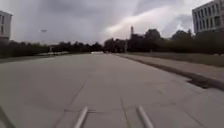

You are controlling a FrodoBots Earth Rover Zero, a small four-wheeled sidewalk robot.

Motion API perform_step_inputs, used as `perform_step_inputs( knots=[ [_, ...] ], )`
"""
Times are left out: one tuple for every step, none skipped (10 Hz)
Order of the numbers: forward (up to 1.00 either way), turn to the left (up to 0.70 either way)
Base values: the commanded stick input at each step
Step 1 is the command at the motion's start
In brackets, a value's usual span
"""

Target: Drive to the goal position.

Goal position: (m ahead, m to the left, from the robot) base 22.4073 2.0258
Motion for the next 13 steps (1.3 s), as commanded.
perform_step_inputs(
  knots=[
    [1.0,-0.27],
    [1.0,-0.27],
    [1.0,-0.15],
    [1.0,0.0],
    [1.0,0.0],
    [1.0,0.0],
    [1.0,0.0],
    [1.0,0.0],
    [1.0,0.0],
    [1.0,0.0],
    [1.0,0.0],
    [1.0,0.0],
    [1.0,0.0]
  ],
)
